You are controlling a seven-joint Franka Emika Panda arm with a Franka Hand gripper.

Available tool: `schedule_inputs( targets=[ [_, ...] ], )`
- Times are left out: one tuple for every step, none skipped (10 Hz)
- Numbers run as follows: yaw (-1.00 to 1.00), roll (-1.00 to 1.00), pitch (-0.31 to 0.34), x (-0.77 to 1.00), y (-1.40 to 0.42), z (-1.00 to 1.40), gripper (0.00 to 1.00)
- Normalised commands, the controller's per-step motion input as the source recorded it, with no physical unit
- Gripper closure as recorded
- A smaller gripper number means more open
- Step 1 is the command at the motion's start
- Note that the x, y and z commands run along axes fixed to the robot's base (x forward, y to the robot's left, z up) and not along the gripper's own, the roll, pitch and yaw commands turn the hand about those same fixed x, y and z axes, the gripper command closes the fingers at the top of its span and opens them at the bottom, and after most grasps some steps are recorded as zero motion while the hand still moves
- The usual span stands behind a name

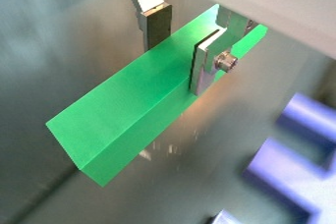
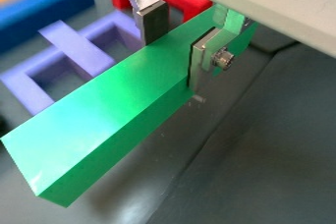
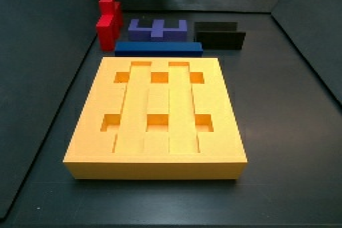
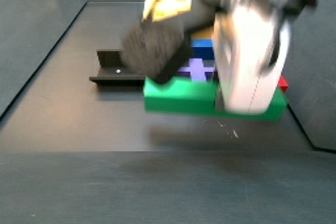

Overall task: Pick up the green object. Move up. Move to above the board. Insert the green object.
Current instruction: Move to above the board.

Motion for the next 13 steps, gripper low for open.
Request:
schedule_inputs(
  targets=[
    [-0.01,-0.03,0.041,-0.04,-0.01,1.4,1.0],
    [0.01,0.02,0.037,-0.02,-0.01,1.4,1.0],
    [0.01,0.01,0.044,0.0,0.0,1.4,1.0],
    [0.0,-0.01,0.077,0.01,0.01,1.4,1.0],
    [0.0,0.01,0.086,0.01,0.01,1.4,1.0],
    [0.0,0.0,0.08,0.0,0.0,0.54,1.0],
    [0.01,0.01,0.078,0.01,0.0,0.26,1.0],
    [1.0,-0.01,0.038,0.15,-1.4,0.12,1.0],
    [1.0,0.0,0.038,0.14,-1.4,0.12,1.0],
    [1.0,0.0,0.033,0.13,-1.4,0.13,1.0],
    [1.0,-0.01,0.03,0.13,-1.4,0.13,1.0],
    [1.0,0.0,0.034,0.14,-1.4,0.13,1.0],
    [1.0,0.0,0.036,0.13,-1.4,0.13,1.0]
  ],
)
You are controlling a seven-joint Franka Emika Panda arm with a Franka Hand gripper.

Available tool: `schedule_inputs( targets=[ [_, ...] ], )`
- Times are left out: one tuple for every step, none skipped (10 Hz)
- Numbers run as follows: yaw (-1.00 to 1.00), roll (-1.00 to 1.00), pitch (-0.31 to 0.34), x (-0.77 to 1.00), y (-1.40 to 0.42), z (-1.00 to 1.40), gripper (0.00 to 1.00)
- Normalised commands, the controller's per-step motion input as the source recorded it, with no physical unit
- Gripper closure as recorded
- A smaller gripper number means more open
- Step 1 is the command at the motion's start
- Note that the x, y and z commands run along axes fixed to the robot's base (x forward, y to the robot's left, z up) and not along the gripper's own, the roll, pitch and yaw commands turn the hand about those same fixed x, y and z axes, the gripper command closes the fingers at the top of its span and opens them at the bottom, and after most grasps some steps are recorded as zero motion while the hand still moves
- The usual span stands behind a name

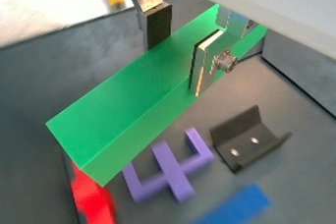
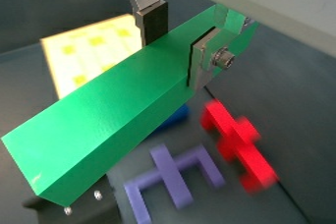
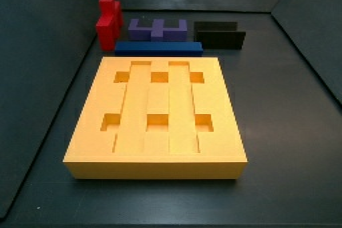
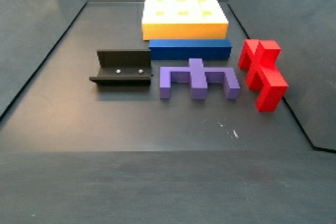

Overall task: Pick up the green object. Move up. Move to above the board. Insert the green object.
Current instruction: Move to above the board.

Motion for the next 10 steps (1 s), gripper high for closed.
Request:
schedule_inputs(
  targets=[
    [1.0,-0.01,0.036,0.13,-1.4,0.14,1.0],
    [1.0,0.0,0.039,0.14,-1.4,0.15,1.0],
    [1.0,0.0,0.046,0.14,-1.4,0.15,1.0],
    [1.0,0.0,0.053,0.16,-1.4,0.16,1.0],
    [1.0,0.0,0.066,0.18,-1.4,0.16,1.0],
    [1.0,0.01,0.079,0.21,-1.4,0.17,1.0],
    [1.0,0.01,0.1,0.26,-1.4,0.18,1.0],
    [1.0,0.01,0.112,0.18,-0.79,0.11,1.0],
    [1.0,0.03,0.132,0.1,-0.26,0.05,1.0],
    [1.0,0.03,0.134,0.07,-0.1,0.03,1.0]
  ],
)
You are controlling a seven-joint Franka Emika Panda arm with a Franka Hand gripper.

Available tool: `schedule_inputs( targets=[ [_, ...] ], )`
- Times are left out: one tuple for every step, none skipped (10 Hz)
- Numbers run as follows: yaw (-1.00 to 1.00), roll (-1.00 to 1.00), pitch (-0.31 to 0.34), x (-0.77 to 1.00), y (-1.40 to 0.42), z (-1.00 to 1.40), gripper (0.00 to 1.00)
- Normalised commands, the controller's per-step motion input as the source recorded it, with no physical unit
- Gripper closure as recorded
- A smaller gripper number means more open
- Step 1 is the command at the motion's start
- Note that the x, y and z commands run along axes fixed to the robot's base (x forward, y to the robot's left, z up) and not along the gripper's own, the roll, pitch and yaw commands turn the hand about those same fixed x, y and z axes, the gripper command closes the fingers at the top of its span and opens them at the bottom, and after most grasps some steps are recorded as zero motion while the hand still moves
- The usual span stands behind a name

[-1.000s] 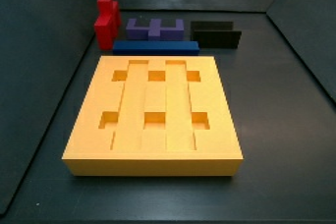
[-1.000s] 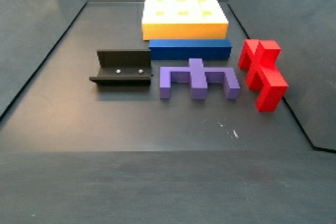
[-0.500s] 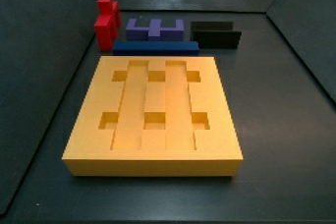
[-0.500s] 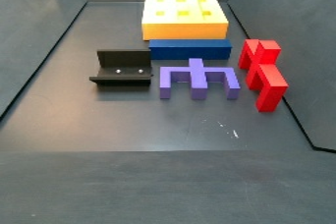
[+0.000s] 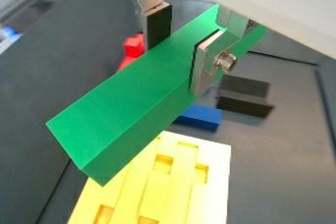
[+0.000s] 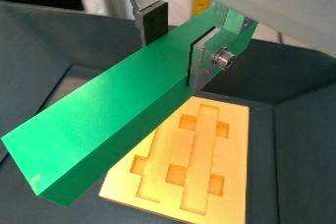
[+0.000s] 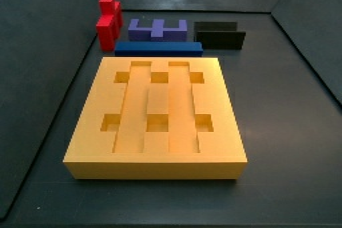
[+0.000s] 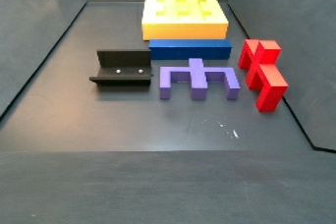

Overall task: Pick up the green object. Move up. Move to above the board. Insert the green object.
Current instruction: Move to above the board, then insert the green object.

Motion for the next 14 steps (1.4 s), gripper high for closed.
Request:
schedule_inputs(
  targets=[
    [1.0,0.04,0.143,0.04,-0.06,0.03,1.0],
    [1.0,0.04,0.161,0.04,-0.05,0.03,1.0],
    [1.0,0.05,0.199,0.06,-0.04,0.03,1.0],
    [0.86,0.06,0.222,0.06,-0.04,0.03,1.0],
    [0.62,0.06,0.208,0.07,-0.03,0.03,1.0],
    [0.33,0.06,0.181,0.07,-0.03,0.03,1.0],
    [0.0,0.0,0.023,0.06,0.0,0.0,1.0],
    [-0.01,-0.04,0.0,0.01,0.0,-0.09,1.0],
    [0.0,-0.14,0.0,0.02,0.0,-0.2,1.0],
    [-0.04,-0.24,-0.034,0.0,-0.05,-0.37,1.0],
    [-0.06,-0.27,-0.049,0.0,-0.04,-0.55,1.0],
    [-0.07,-0.26,-0.09,-0.05,-0.05,-0.57,1.0],
    [-0.03,-0.24,-0.089,-0.07,-0.07,-0.62,1.0],
    [-0.01,-0.2,-0.084,-0.09,-0.12,-0.69,1.0]
  ],
)
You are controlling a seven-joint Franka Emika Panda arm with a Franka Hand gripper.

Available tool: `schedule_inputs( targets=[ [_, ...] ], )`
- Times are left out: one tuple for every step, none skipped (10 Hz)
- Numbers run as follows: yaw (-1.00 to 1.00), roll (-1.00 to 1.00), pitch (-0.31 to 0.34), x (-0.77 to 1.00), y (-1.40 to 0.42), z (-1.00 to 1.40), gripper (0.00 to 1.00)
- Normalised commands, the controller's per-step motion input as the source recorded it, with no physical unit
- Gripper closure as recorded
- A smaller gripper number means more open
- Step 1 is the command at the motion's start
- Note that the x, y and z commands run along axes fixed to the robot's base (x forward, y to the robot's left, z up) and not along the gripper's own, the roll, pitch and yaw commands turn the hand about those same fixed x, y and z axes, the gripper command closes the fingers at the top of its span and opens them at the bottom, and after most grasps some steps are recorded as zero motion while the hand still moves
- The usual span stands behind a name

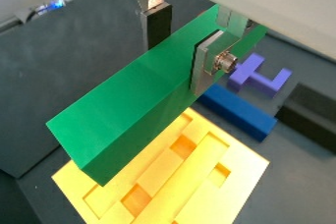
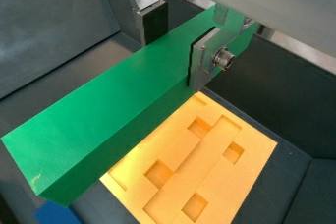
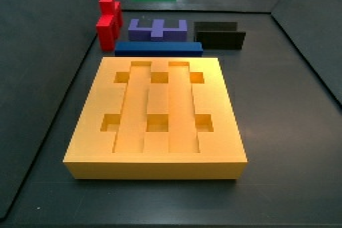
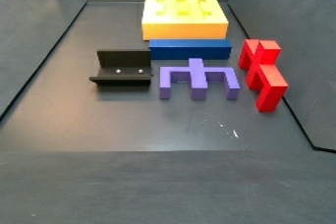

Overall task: Pick up the green object. Move up. Move to above the board. Insert the green object.
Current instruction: Insert the green object.

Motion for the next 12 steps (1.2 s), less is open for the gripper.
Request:
schedule_inputs(
  targets=[
    [0.0,-0.18,-0.083,-0.15,-0.15,-0.71,1.0],
    [0.0,-0.14,-0.09,-0.11,-0.17,-0.76,1.0],
    [-0.03,0.0,-0.174,-0.1,-0.25,-0.92,1.0],
    [0.0,0.12,-0.129,-0.06,-0.17,-0.86,1.0],
    [0.0,0.11,-0.13,-0.17,-0.1,-0.77,1.0],
    [0.0,0.1,-0.1,-0.21,-0.01,-0.69,1.0],
    [0.04,0.16,-0.127,-0.28,-0.03,-0.65,1.0],
    [0.04,0.16,-0.136,-0.3,-0.04,-0.63,1.0],
    [0.01,0.12,-0.13,-0.17,-0.09,-0.63,1.0],
    [0.06,0.11,-0.123,-0.01,-0.21,-0.55,1.0],
    [0.13,0.13,-0.056,0.07,-0.31,-0.45,1.0],
    [0.09,0.18,-0.077,0.0,-0.33,-0.44,1.0]
  ],
)
